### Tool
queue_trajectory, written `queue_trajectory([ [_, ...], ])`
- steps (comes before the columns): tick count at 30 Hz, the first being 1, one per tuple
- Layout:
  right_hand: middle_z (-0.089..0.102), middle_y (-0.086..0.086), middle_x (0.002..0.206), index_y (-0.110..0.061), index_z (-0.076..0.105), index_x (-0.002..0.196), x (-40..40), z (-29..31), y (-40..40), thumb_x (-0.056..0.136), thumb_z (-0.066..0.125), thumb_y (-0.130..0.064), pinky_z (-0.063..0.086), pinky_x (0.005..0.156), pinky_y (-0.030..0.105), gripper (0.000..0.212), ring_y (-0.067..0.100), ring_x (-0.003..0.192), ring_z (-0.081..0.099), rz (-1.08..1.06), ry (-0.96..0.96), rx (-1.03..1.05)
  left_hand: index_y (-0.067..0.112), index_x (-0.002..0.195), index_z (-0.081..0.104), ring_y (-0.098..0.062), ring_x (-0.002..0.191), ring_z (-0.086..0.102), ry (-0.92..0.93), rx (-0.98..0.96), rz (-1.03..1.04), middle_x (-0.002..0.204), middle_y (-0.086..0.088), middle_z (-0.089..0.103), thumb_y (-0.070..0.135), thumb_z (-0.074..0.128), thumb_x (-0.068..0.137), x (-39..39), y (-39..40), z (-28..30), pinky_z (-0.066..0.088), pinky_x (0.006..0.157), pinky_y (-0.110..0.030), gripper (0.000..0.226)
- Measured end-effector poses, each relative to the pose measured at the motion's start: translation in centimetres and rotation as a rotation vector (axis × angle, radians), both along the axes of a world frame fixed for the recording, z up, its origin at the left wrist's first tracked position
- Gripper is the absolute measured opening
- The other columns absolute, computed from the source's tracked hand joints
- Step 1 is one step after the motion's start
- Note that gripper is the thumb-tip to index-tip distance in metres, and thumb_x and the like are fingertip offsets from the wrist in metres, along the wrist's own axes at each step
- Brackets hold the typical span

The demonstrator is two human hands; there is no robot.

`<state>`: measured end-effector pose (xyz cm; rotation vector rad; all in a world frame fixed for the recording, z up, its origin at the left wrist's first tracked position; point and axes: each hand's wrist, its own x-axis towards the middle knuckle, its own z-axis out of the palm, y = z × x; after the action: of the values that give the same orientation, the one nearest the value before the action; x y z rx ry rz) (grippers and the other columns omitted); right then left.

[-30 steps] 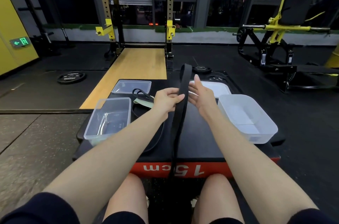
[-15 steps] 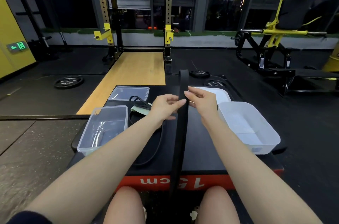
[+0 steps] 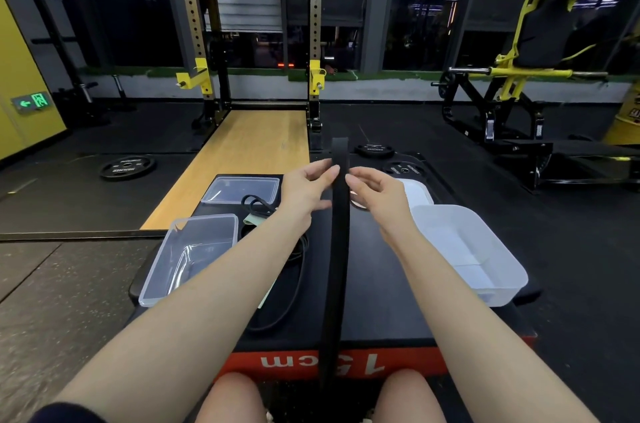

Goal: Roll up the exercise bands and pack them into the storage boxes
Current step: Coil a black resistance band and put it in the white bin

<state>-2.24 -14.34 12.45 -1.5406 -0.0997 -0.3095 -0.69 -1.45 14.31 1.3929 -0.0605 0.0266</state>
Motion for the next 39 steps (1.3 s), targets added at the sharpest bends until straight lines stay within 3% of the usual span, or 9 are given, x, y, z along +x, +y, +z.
queue_trajectory([
  [5,0.071,0.007,0.106,-0.009,0.067,0.111,-0.1,0.8,0.3,0.086,0.068,-0.022,0.054,0.09,0.037,0.028,0.019,0.103,0.066,-0.07,0.0,0.081,0.022,0.103,0.065,-0.008,0.088,0.063,0.001,-0.02,-0.012,0.085,0.007,0.065,0.011,0.065,0.086,-0.9,-0.9,0.2,0.058,0.062,-0.029,0.021],
  [11,0.07,0.012,0.099,-0.001,0.066,0.107,-0.9,2.3,-0.3,0.084,0.067,-0.004,0.056,0.086,0.03,0.023,0.019,0.092,0.068,-0.044,0.01,0.206,0.031,0.099,0.064,-0.005,0.091,0.063,-0.039,-0.029,-0.077,0.09,0.013,0.067,0.018,0.066,0.086,-1.9,-1.1,1.1,0.057,0.077,-0.035,0.019],
  [16,0.07,0.012,0.096,-0.015,0.068,0.092,-1.0,3.9,0.3,0.083,0.07,-0.006,0.054,0.091,0.042,0.013,0.029,0.1,0.066,-0.027,-0.052,0.144,0.026,0.1,0.061,0.003,0.074,0.063,-0.077,-0.063,-0.045,0.084,0.015,0.065,0.026,0.067,0.085,-2.6,-1.2,3.7,0.053,0.048,-0.018,0.016],
  [21,0.07,0.011,0.094,-0.013,0.068,0.095,-0.8,6.5,-0.5,0.082,0.071,-0.007,0.054,0.09,0.046,0.015,0.031,0.101,0.066,0.007,-0.116,0.149,0.015,0.11,0.064,-0.001,0.073,0.065,-0.101,-0.082,-0.023,0.089,0.006,0.068,0.019,0.068,0.084,-2.6,-1.5,6.9,0.049,0.041,-0.018,0.026],
  [24,0.069,0.016,0.1,-0.011,0.067,0.101,-0.8,7.0,-0.8,0.082,0.071,-0.008,0.057,0.084,0.042,0.02,0.03,0.099,0.067,0.024,-0.11,0.122,0.013,0.109,0.065,-0.006,0.073,0.066,-0.111,-0.112,0.012,0.087,0.004,0.068,0.017,0.071,0.082,-2.2,-1.7,8.1,0.049,0.042,-0.019,0.028],
  [28,0.071,0.01,0.086,-0.012,0.067,0.09,-1.0,5.3,-1.1,0.081,0.072,-0.007,0.059,0.078,0.035,0.012,0.024,0.084,0.07,-0.001,-0.043,0.115,0.013,0.105,0.065,-0.01,0.077,0.065,-0.097,-0.117,0.062,0.092,0.002,0.069,0.018,0.071,0.081,-1.3,-2.3,8.1,0.05,0.044,-0.021,0.025],
  [32,0.073,0.012,0.088,-0.004,0.07,0.099,-0.3,3.5,-1.8,0.083,0.07,-0.007,0.059,0.076,0.032,0.016,0.019,0.081,0.071,-0.033,0.002,0.149,0.019,0.101,0.063,-0.002,0.073,0.061,-0.084,-0.083,0.029,0.084,0.011,0.064,0.022,0.07,0.083,-0.3,-3.1,6.9,0.048,0.041,-0.016,0.02],
  [36,0.072,0.014,0.096,0.0,0.069,0.105,1.8,1.3,-2.9,0.082,0.07,-0.009,0.059,0.075,0.032,0.024,0.023,0.089,0.07,-0.05,0.061,0.173,0.018,0.119,0.06,0.001,0.079,0.061,-0.028,0.022,-0.101,0.095,0.012,0.064,0.023,0.064,0.087,1.9,-2.7,3.0,0.054,0.065,-0.021,0.033],
  [39,0.071,0.019,0.099,0.002,0.069,0.105,4.0,-1.0,-3.3,0.083,0.07,-0.008,0.059,0.078,0.038,0.025,0.029,0.095,0.068,-0.045,0.12,0.166,0.016,0.118,0.062,-0.005,0.084,0.063,0.075,0.086,-0.144,0.1,0.005,0.067,0.02,0.064,0.088,3.4,-2.2,-1.5,0.056,0.068,-0.024,0.031],
])
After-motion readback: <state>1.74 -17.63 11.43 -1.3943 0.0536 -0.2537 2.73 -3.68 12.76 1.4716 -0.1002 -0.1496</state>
